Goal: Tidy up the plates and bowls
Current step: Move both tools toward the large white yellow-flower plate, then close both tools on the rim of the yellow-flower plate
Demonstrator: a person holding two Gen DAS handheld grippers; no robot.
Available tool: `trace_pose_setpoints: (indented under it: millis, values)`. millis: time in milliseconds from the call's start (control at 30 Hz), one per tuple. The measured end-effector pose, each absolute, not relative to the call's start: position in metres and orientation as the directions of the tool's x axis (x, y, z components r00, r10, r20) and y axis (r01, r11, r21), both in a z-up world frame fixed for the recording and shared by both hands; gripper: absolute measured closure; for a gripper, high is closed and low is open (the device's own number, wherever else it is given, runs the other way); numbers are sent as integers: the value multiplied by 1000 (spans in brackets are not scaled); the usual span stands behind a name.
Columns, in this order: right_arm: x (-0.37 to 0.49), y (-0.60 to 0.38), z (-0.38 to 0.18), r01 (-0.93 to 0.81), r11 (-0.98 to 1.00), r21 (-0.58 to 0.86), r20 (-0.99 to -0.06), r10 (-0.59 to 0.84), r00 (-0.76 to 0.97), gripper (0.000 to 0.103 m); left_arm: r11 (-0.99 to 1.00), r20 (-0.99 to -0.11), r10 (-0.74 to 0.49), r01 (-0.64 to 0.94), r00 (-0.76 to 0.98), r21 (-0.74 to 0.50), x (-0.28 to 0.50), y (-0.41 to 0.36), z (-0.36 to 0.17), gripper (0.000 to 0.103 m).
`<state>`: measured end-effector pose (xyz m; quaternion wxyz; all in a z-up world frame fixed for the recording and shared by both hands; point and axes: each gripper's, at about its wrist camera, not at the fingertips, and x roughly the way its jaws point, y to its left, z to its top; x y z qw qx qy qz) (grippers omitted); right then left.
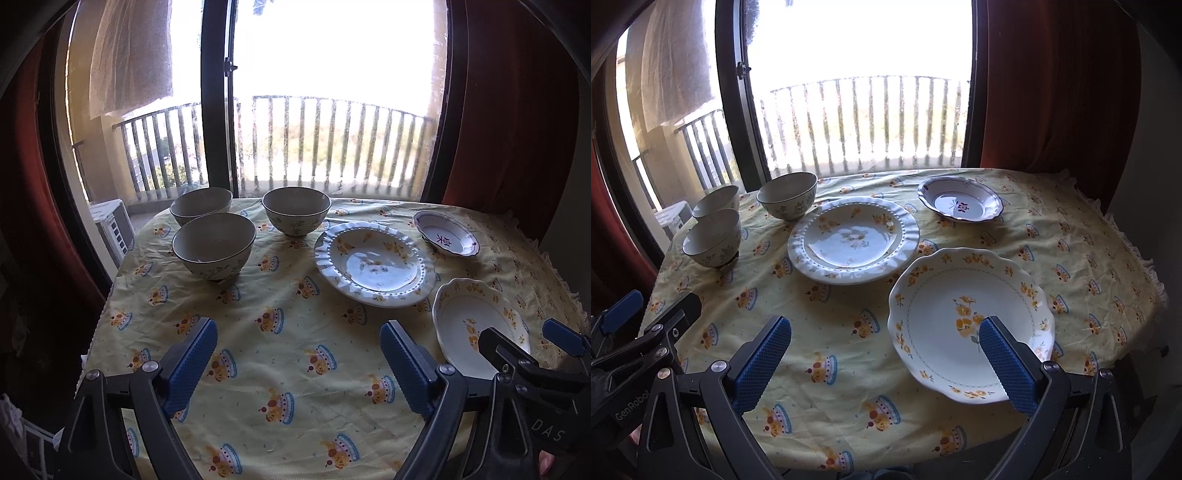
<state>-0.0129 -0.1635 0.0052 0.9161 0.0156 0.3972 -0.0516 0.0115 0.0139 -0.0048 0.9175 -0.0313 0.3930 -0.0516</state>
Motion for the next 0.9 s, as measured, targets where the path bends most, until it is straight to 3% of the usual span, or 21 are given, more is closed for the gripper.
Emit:
trace_pose_setpoints:
  millis: [533, 900]
  values:
    - [28, -226, -6, 45, 998, -43, -745, -62, 664, 7, 997, -713, -68, 33, 697, -63, 46, -70, -11, 23]
    - [73, -313, -29, 13, 1000, -24, -803, -27, 595, 11, 999, -784, -36, -9, 619, -53, 76, -146, -43, 23]
